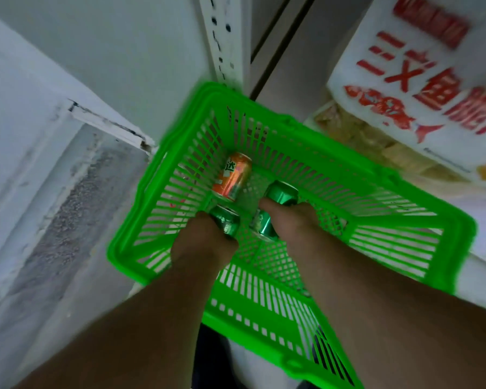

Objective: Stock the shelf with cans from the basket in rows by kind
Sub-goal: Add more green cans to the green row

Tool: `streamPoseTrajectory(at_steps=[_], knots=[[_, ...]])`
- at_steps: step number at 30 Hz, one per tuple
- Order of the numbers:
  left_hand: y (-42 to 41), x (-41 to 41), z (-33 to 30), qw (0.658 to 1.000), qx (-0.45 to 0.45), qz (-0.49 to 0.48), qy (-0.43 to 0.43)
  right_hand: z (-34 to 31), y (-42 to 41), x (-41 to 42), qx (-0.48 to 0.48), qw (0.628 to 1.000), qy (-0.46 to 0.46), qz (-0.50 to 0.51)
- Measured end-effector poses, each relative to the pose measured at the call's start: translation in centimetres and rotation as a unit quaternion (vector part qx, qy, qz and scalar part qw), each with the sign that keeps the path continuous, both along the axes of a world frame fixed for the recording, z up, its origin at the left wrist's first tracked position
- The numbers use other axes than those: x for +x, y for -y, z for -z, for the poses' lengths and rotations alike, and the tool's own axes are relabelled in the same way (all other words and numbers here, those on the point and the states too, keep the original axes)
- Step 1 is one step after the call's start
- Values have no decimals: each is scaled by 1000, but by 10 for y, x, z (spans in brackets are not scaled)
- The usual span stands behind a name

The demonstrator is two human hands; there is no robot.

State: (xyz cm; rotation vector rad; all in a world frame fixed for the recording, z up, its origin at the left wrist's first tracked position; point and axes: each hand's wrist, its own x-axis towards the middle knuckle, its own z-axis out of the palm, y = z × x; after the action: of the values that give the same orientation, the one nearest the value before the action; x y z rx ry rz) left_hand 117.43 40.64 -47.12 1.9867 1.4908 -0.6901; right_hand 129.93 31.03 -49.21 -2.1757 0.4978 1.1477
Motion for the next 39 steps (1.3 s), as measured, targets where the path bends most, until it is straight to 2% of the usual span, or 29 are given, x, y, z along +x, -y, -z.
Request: streamPoseTrajectory(at_steps=[12, 17, 24, 32, 39], knots=[[45, 13, -317, 988, -2, -18, 152, -319, 63, 3, 70, 993, 83, -45], [57, 21, -453, 980, -2, -2, 200, -449, 86, -5, 103, 986, 125, -30], [75, 5, -610, 959, -20, 35, 282, -611, 122, -26, 148, 973, 174, 15], [95, -22, -743, 925, -24, 88, 370, -746, 155, -60, 187, 949, 255, 16], [106, -22, -813, 894, -28, 137, 426, -818, 184, -76, 194, 928, 316, 36]])
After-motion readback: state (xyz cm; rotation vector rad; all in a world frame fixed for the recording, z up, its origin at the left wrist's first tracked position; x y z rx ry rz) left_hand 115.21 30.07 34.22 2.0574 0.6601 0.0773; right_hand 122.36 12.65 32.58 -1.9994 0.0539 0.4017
